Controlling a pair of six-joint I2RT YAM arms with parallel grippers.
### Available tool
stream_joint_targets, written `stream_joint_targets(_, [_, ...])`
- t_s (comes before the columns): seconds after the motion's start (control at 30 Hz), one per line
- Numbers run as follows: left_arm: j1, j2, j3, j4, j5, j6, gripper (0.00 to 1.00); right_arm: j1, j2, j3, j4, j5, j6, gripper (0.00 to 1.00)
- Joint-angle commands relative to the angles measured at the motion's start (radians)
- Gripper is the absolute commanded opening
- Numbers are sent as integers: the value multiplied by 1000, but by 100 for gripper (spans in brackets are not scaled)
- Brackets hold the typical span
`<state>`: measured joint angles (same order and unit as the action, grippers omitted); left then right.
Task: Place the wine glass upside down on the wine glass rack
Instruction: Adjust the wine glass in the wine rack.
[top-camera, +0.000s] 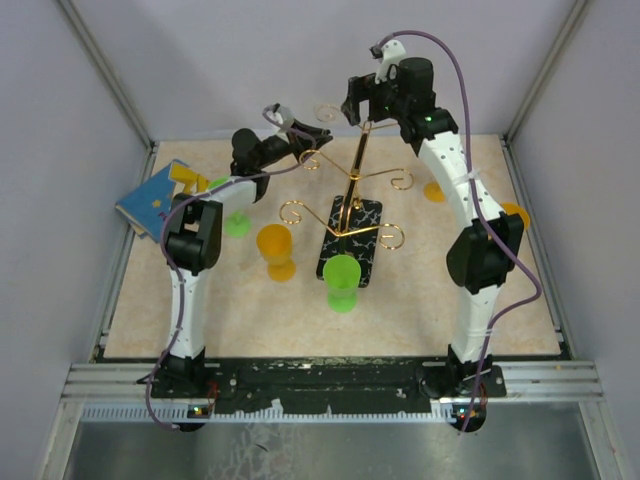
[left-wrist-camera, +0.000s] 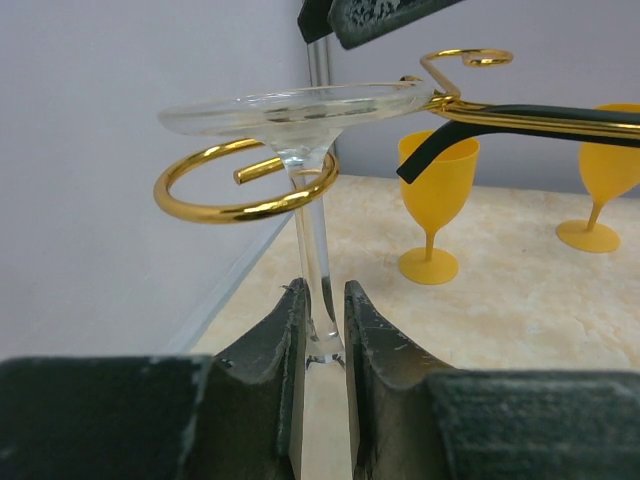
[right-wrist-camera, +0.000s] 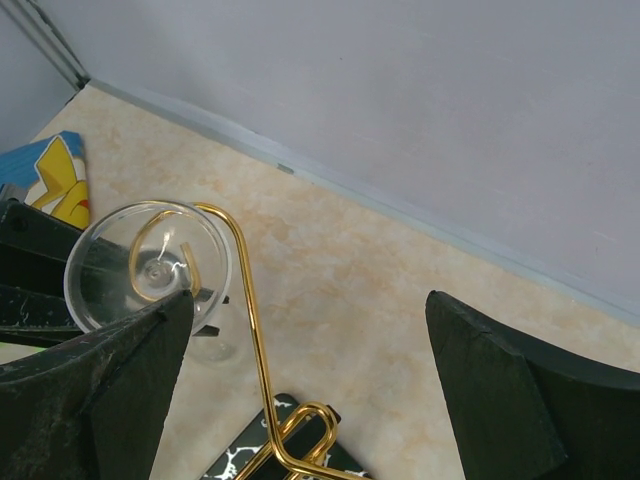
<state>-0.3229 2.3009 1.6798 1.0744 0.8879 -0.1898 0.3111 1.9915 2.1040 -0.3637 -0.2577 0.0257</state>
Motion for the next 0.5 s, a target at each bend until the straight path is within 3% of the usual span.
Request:
stream_joint_targets(0.0, [-22, -4, 65, 27, 83, -25, 11, -1, -8, 32, 31, 15, -14, 99])
stream_joint_targets(0.27, [-22, -21, 26, 34, 85, -25, 27, -1, -7, 33, 33, 21, -13, 99])
stream_joint_targets(0.47, [-19, -41, -16, 21, 82, -8, 49, -1, -10, 32, 37, 30, -13, 99])
